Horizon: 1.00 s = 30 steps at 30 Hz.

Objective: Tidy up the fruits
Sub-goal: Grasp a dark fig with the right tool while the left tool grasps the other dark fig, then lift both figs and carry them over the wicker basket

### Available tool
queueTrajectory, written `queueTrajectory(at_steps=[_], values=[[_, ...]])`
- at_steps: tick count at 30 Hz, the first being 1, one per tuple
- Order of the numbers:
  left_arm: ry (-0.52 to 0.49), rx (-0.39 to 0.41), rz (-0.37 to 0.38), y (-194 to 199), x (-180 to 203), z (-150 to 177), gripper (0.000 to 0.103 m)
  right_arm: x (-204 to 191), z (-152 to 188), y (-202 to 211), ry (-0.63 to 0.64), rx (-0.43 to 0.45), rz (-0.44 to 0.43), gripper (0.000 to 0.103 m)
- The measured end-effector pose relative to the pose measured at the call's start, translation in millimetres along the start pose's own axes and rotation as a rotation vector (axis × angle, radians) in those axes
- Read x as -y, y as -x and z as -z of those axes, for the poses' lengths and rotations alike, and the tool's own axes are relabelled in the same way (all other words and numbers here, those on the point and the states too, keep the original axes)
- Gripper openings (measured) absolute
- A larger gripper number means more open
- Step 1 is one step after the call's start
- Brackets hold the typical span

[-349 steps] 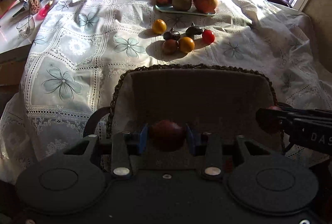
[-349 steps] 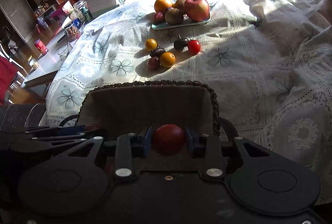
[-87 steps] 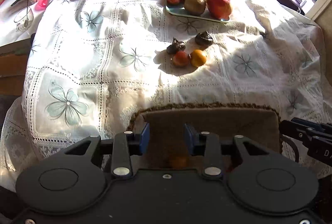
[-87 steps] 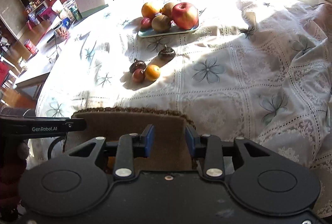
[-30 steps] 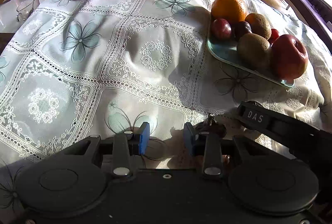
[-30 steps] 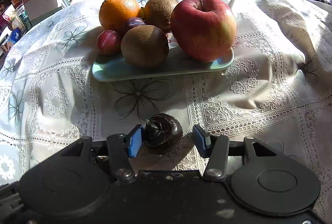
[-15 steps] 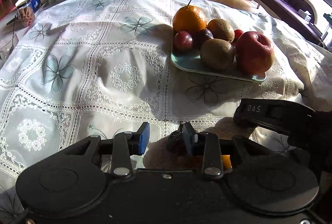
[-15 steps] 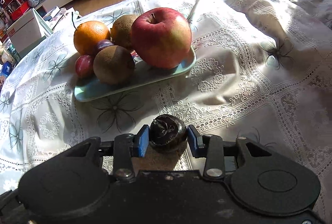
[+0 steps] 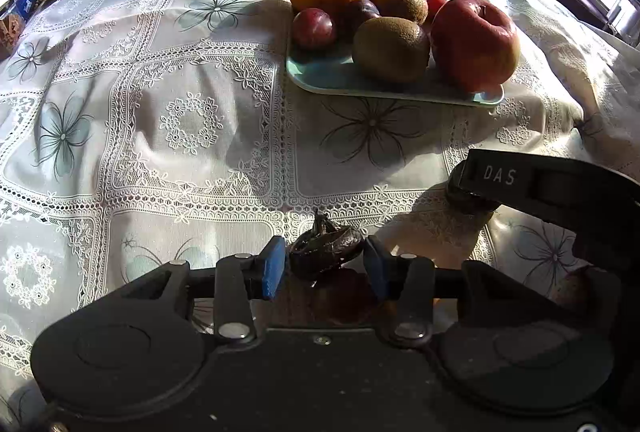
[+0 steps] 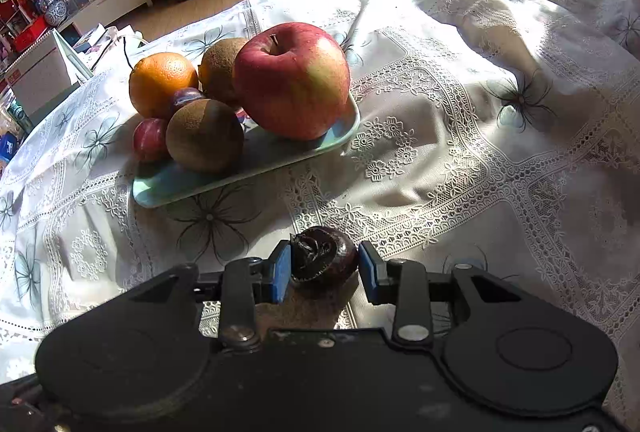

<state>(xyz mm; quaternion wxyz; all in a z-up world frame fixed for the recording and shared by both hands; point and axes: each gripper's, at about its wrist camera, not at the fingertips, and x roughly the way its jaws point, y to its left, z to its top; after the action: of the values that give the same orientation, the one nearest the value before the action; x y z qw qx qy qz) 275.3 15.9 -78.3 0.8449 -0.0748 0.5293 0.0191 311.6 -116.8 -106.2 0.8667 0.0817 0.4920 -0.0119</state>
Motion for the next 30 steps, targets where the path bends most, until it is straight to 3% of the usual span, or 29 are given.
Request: queueTrajectory(at_steps=[11,26,30], values=[[0.006,-0.075,-0.06,-19.6,6.7,-6.3,0.054,-4.5,-0.7,-5.2,0.029,-0.006,0.016,0.037],[-0.002,-0.056,-0.044,-16.9,3.3,-4.7,0.05,-8.6,1.2,-5.1,0.052,0.002,0.015,0.038],[0.036,-0.03,-0.085,-10.1,-2.8,-6.0,0.05,-2.4,-0.7,-3.0,0.023,0.001,0.004,0.038]])
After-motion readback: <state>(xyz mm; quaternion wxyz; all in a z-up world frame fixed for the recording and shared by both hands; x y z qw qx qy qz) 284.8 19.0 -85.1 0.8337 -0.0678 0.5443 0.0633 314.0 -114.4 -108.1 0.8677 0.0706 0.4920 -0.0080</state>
